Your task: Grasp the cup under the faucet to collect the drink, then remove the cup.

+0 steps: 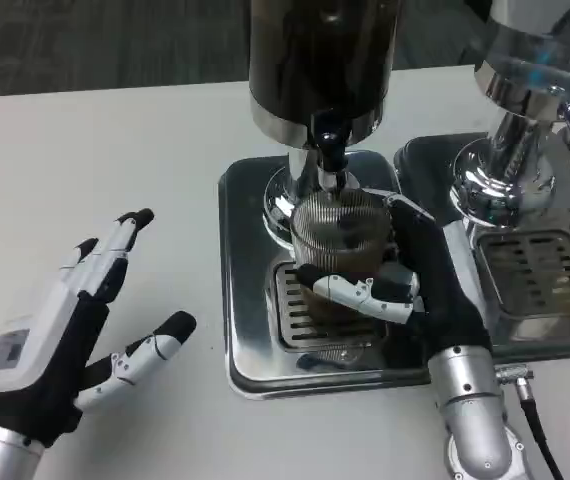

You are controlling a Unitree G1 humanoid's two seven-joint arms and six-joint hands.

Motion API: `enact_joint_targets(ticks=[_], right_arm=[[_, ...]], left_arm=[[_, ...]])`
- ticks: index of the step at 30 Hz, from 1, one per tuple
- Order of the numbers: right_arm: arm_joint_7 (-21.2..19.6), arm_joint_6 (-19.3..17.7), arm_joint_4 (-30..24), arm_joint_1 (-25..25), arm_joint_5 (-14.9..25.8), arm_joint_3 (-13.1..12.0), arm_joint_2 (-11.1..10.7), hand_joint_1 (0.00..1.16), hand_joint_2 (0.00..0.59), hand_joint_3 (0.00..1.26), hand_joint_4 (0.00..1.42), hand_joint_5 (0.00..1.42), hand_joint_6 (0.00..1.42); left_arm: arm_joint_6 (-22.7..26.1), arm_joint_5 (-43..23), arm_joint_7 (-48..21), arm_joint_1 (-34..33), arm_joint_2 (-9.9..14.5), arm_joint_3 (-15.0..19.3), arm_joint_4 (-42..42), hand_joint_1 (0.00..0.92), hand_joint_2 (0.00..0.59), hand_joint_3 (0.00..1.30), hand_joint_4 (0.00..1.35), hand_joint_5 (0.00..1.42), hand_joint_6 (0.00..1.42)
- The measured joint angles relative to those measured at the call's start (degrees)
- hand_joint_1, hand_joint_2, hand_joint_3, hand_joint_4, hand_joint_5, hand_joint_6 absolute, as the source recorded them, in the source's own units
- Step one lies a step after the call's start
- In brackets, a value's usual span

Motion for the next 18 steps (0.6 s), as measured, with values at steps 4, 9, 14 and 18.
enact_joint_targets(ticks=[4,9,14,18], right_arm=[[-0.1,-0.1,-2.1,1.0,-0.2,0.0,-0.1,1.06,0.147,0.53,0.58,0.68,0.91],[-0.2,-0.2,-5.0,3.6,-0.8,0.2,-0.4,1.06,0.143,0.53,0.59,0.68,0.94],[-0.2,-0.2,-7.1,5.8,-0.8,0.2,-0.5,1.04,0.151,0.53,0.60,0.69,0.96],[0.0,-0.2,-8.4,7.8,-0.7,0.6,-0.4,1.04,0.150,0.53,0.60,0.70,0.98]], left_arm=[[-0.1,-0.1,0.0,-0.7,0.0,-0.3,0.1,0.000,0.199,0.05,0.00,0.10,0.03],[-0.2,-0.1,-0.1,-0.8,0.3,-0.4,0.4,0.000,0.200,0.05,0.00,0.10,0.03],[-0.3,-0.1,-0.1,-0.8,0.6,-0.6,0.6,0.000,0.200,0.06,0.00,0.10,0.03],[-0.3,-0.1,-0.1,-0.9,1.3,-0.7,0.8,0.000,0.201,0.06,0.00,0.10,0.02]])
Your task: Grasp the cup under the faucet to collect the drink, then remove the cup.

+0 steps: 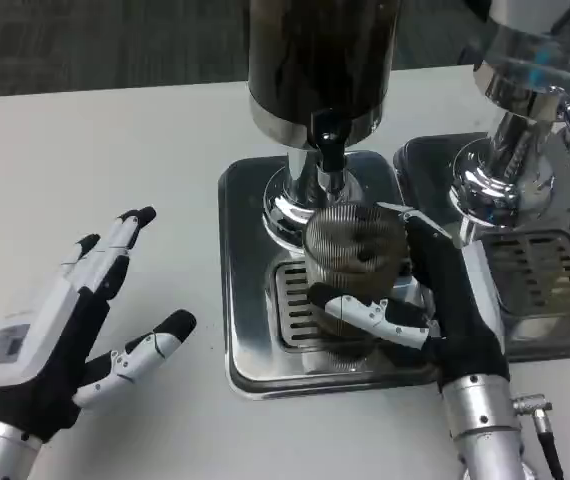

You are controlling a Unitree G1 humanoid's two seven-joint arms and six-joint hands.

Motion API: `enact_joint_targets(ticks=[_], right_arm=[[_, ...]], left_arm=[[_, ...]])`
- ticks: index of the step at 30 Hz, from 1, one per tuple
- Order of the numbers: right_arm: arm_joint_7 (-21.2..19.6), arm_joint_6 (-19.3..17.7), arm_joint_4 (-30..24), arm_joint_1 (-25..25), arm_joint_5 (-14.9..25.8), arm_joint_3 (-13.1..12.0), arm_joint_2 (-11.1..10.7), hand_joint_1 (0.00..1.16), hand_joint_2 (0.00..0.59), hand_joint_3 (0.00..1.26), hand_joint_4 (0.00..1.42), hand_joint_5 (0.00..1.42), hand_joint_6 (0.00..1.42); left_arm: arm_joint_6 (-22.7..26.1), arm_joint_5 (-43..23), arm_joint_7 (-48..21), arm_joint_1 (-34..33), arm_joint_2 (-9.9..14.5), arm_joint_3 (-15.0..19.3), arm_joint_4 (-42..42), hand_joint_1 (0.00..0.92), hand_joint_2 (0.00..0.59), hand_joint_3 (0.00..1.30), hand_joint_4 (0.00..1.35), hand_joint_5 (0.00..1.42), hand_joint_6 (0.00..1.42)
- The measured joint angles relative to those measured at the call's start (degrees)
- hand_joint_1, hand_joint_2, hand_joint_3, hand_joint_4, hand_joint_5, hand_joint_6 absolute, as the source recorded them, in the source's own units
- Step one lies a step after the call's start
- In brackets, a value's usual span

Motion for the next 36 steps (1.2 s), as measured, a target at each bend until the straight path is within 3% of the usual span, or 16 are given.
enact_joint_targets(ticks=[9,14,17,28,36], right_arm=[[1.9,-0.2,-7.7,6.3,-0.4,1.3,-0.2,1.03,0.149,0.54,0.61,0.71,1.01],[3.7,-0.4,-13.0,8.2,-1.3,1.4,-2.5,1.03,0.149,0.54,0.62,0.72,1.02],[4.6,-0.4,-15.0,9.5,-1.0,1.3,-2.8,1.03,0.149,0.54,0.62,0.72,1.02],[9.6,0.3,-27.6,17.5,0.5,2.3,-3.2,1.03,0.149,0.55,0.63,0.73,1.04],[14.4,2.2,-34.8,21.3,2.2,3.1,-4.7,1.03,0.149,0.55,0.64,0.73,1.04]], left_arm=[[-0.1,0.1,0.0,0.1,0.5,-0.1,0.0,0.000,0.187,0.06,0.00,0.09,0.01],[-0.3,0.2,0.0,0.2,1.7,-0.1,0.0,0.000,0.187,0.06,0.00,0.08,0.01],[-0.6,0.2,0.0,0.5,2.1,-0.1,-0.1,0.000,0.187,0.05,0.00,0.07,0.00],[-2.4,1.1,-1.1,6.3,7.8,1.1,-8.2,0.000,0.177,0.02,0.00,0.03,0.00],[-2.4,3.1,-1.1,10.7,9.4,2.2,-13.8,0.000,0.172,0.00,0.00,0.00,0.00]])
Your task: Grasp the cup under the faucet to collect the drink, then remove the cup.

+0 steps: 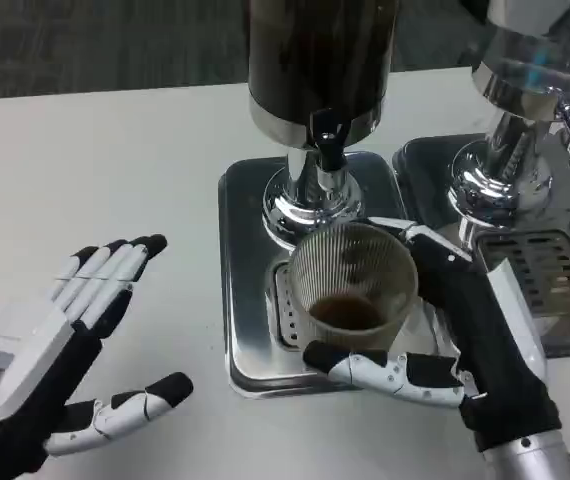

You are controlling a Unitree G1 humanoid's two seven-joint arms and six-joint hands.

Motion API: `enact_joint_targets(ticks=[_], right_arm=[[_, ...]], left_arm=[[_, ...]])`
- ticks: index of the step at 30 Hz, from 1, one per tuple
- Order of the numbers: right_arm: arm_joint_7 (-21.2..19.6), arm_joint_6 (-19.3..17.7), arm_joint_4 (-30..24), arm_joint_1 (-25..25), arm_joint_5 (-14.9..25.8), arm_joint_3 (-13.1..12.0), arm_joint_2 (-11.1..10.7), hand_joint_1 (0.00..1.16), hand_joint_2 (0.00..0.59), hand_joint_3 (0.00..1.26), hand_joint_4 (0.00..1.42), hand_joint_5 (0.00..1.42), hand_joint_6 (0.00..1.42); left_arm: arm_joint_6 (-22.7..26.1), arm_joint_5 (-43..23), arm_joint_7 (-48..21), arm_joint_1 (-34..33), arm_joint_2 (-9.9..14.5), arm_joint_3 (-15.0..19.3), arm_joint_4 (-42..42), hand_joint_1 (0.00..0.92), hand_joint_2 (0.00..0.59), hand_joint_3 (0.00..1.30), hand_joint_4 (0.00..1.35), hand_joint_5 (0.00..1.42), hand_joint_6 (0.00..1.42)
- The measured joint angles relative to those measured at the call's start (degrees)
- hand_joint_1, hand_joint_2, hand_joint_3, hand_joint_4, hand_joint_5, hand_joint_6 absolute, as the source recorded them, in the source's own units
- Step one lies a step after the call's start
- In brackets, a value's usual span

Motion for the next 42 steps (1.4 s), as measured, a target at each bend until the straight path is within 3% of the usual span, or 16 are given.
enact_joint_targets(ticks=[6,11,16,22,42], right_arm=[[3.5,1.6,-4.0,2.8,1.1,0.4,-0.6,1.02,0.148,0.55,0.64,0.73,1.04],[6.0,2.6,-8.4,4.9,4.5,0.0,-2.0,1.02,0.148,0.55,0.64,0.74,1.06],[8.5,3.2,-10.0,6.7,7.2,-0.8,-3.8,1.03,0.149,0.55,0.64,0.74,1.07],[10.3,3.7,-11.1,6.9,9.1,-1.7,-4.8,1.03,0.149,0.55,0.64,0.74,1.07],[12.3,5.4,-12.6,7.3,9.6,-2.1,-4.6,1.04,0.151,0.56,0.64,0.74,1.07]], left_arm=[[0.3,2.4,0.0,4.5,0.2,1.1,-4.3,0.000,0.172,0.00,0.00,0.00,0.00],[0.7,4.0,0.1,8.7,0.2,2.9,-8.0,0.000,0.172,0.00,0.00,0.00,0.00],[3.4,5.2,0.0,11.6,-2.3,2.7,-11.2,0.000,0.173,0.00,0.00,0.00,0.00],[4.8,6.3,0.0,12.5,-2.6,2.8,-13.9,0.000,0.173,0.00,0.00,0.00,0.00],[6.4,7.0,0.0,13.7,-3.4,2.6,-16.0,0.000,0.178,0.00,0.00,0.00,0.00]])
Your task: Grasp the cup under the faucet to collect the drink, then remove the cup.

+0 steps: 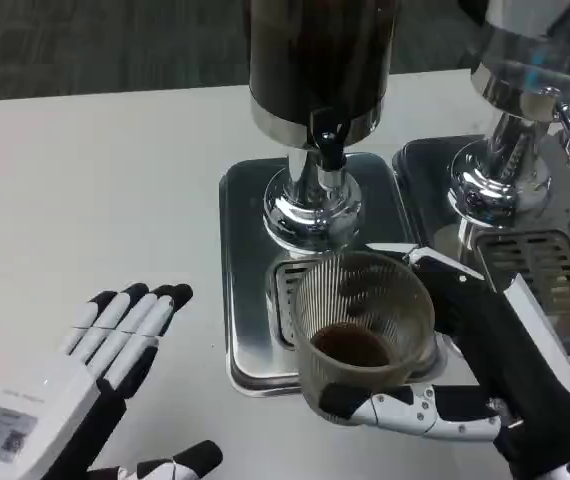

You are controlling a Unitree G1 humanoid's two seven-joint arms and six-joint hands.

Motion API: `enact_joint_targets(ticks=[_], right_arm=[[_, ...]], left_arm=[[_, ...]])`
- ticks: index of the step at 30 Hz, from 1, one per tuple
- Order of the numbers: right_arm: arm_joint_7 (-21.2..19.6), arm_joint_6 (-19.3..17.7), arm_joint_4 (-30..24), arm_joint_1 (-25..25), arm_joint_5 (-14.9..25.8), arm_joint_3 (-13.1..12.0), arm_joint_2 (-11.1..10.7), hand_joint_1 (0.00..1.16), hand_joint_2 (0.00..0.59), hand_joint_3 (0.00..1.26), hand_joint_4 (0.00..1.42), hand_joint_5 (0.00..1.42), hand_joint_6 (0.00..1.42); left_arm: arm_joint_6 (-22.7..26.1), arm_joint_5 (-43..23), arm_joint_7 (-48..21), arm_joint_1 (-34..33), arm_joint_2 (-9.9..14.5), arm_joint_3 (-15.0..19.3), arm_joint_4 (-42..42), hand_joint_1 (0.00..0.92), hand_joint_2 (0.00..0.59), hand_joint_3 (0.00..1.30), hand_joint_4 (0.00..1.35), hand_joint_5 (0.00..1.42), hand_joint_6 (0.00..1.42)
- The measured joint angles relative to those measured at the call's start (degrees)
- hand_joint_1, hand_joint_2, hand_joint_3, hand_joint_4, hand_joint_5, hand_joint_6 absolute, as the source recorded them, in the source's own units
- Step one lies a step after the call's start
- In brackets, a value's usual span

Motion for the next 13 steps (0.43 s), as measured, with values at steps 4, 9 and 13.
enact_joint_targets(ticks=[4,9,13], right_arm=[[0.1,0.1,0.0,0.1,0.0,0.0,0.0,1.04,0.151,0.56,0.64,0.74,1.07],[0.1,0.1,-0.2,0.3,-0.1,0.0,0.1,1.04,0.151,0.56,0.64,0.74,1.07],[0.2,0.1,-0.2,0.5,-0.1,0.1,0.1,1.04,0.151,0.56,0.64,0.74,1.07]], left_arm=[[0.2,0.6,0.0,0.1,-0.5,-0.1,-0.1,0.000,0.180,0.00,0.00,0.00,0.00],[0.2,0.6,0.0,0.1,-0.5,-0.1,-0.1,0.000,0.181,0.00,0.00,0.00,0.00],[0.2,0.6,0.0,0.0,-0.5,-0.1,-0.1,0.000,0.181,0.00,0.00,0.00,0.00]])
